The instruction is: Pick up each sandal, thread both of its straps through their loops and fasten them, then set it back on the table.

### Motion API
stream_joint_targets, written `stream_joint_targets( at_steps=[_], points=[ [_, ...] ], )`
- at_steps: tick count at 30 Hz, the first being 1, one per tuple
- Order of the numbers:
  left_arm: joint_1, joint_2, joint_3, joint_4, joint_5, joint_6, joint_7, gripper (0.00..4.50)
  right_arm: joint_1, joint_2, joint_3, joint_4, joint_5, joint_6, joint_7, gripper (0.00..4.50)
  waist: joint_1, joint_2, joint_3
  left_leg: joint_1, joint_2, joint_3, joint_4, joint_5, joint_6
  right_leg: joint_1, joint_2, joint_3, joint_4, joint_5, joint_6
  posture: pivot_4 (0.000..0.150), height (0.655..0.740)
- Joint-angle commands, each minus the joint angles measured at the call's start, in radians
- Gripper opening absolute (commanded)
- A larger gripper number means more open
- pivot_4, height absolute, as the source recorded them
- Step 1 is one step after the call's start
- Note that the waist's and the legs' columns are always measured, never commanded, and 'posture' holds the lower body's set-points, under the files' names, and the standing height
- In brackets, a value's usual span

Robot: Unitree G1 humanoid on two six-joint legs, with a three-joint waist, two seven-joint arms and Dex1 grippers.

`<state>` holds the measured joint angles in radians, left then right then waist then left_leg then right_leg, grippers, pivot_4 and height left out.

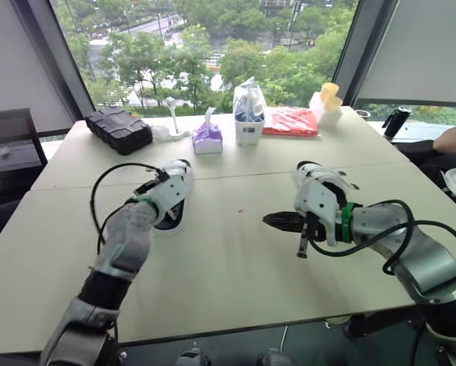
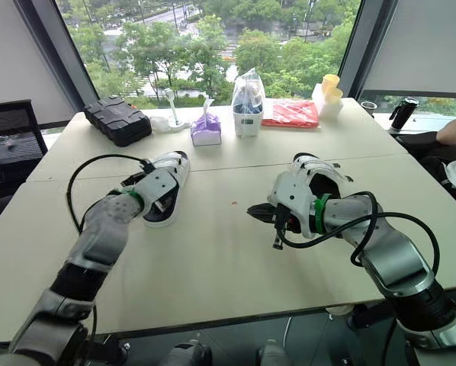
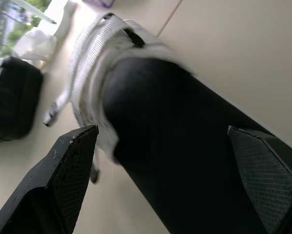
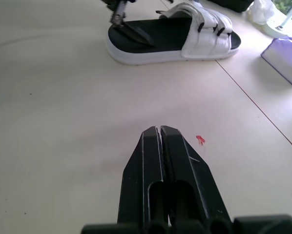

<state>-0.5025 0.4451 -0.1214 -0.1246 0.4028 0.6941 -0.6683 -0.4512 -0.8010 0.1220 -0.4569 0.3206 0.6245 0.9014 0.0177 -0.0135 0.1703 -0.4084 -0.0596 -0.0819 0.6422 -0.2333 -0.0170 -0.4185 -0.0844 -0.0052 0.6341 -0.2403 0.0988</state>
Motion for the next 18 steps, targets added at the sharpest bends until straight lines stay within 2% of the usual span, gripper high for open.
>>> stream_joint_targets(
  at_steps=[1, 2, 7, 18],
  points=[
    [0.041, -0.038, 0.136, -0.171, -0.229, 0.04, -0.103, 4.43, -0.019, -0.008, -0.018, 0.009, -0.003, -0.033, 0.015, 0.0, 0.001, 0.0, 0.0, 0.0, 0.0, 0.0, 0.001, 0.0, 0.001, 0.001, 0.0, 0.0, -0.001, 0.0, 0.0, 0.15, 0.74],
    [0.049, -0.058, 0.192, -0.198, -0.299, 0.067, -0.118, 4.43, -0.019, -0.013, -0.023, 0.015, -0.004, -0.037, 0.019, 0.0, 0.001, 0.0, 0.0, 0.0, 0.0, 0.0, 0.002, -0.001, 0.001, 0.002, -0.001, 0.0, -0.002, 0.0, 0.0, 0.15, 0.74],
    [0.083, 0.009, 0.302, -0.255, -0.541, 0.26, -0.259, 4.43, 0.012, -0.056, -0.078, 0.037, 0.006, -0.042, 0.042, 0.0, -0.007, -0.001, 0.001, 0.0, 0.0, 0.0, 0.004, -0.002, 0.002, 0.004, -0.002, -0.001, -0.003, 0.0, 0.0, 0.15, 0.74],
    [0.207, 0.216, 0.366, -0.357, -0.833, 0.235, -0.387, 4.43, 0.099, -0.178, -0.327, 0.038, 0.125, 0.045, 0.079, 0.0, -0.004, 0.0, 0.001, 0.0, 0.001, 0.001, 0.004, -0.002, 0.003, 0.004, -0.003, 0.0, -0.004, -0.002, -0.004, 0.15, 0.74]
  ],
)
